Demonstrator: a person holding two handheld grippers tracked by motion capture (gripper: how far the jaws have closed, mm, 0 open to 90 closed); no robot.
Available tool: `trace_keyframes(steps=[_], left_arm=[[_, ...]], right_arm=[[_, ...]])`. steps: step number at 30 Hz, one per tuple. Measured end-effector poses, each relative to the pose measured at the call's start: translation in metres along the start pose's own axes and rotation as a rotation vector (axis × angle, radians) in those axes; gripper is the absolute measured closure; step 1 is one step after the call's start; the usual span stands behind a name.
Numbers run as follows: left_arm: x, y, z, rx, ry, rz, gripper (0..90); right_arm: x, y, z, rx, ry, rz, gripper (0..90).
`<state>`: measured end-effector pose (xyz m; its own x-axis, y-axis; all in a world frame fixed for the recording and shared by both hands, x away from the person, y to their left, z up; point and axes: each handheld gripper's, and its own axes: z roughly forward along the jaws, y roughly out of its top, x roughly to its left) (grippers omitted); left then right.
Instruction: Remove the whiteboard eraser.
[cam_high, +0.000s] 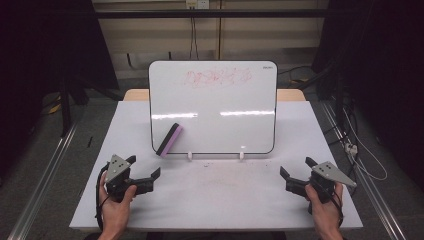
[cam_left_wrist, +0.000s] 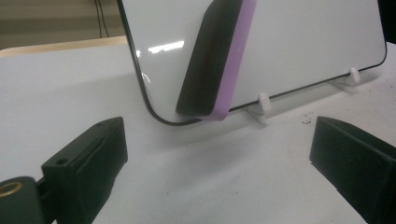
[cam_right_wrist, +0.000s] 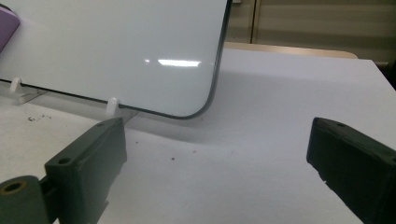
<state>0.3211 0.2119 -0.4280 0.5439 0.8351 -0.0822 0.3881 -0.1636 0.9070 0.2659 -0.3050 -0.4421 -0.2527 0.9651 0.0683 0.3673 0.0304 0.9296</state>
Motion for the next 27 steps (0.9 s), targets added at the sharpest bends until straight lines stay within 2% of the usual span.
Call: trace_keyframes(steps=[4, 6, 9, 12, 14, 16, 19, 22, 23, 24, 27], left_arm=[[0.001, 0.0, 0.0, 0.0, 0.005, -0.007, 5.0], [0.001, 0.0, 0.0, -0.002, 0.015, 0.003, 5.1], [0.002, 0.0, 0.001, 0.019, 0.026, 0.009, 5.2], [0.003, 0.002, 0.003, 0.027, 0.014, 0.004, 5.3], [0.002, 0.005, 0.005, 0.044, 0.027, 0.003, 5.5], [0.003, 0.008, 0.006, 0.039, 0.007, 0.0, 5.4], [0.003, 0.015, 0.01, 0.049, 0.014, 0.009, 5.8], [-0.001, 0.027, 0.014, 0.057, 0.035, 0.079, 6.2], [-0.001, 0.027, 0.014, 0.057, 0.035, 0.079, 6.5], [-0.007, 0.032, 0.016, 0.071, 0.057, 0.126, 6.6], [-0.013, 0.038, 0.022, 0.099, 0.084, 0.173, 8.0]], right_arm=[[-0.001, 0.0, 0.001, 0.002, 0.001, 0.0, 5.0], [-0.001, 0.0, 0.002, 0.005, 0.002, -0.001, 4.9], [-0.001, 0.0, 0.003, 0.01, 0.009, -0.001, 5.0], [-0.001, 0.0, 0.004, 0.015, 0.009, 0.001, 5.0], [-0.001, 0.0, 0.005, 0.015, 0.008, 0.001, 5.0], [0.0, 0.001, 0.006, 0.015, 0.006, -0.001, 5.0], [0.001, 0.0, 0.008, 0.024, 0.006, 0.001, 5.2], [0.001, 0.0, 0.007, 0.022, 0.007, -0.001, 5.2], [0.001, -0.001, 0.007, 0.023, 0.007, -0.003, 5.2], [0.001, -0.001, 0.007, 0.023, 0.007, -0.001, 5.1], [0.0, -0.001, 0.007, 0.022, 0.013, -0.002, 5.2]])
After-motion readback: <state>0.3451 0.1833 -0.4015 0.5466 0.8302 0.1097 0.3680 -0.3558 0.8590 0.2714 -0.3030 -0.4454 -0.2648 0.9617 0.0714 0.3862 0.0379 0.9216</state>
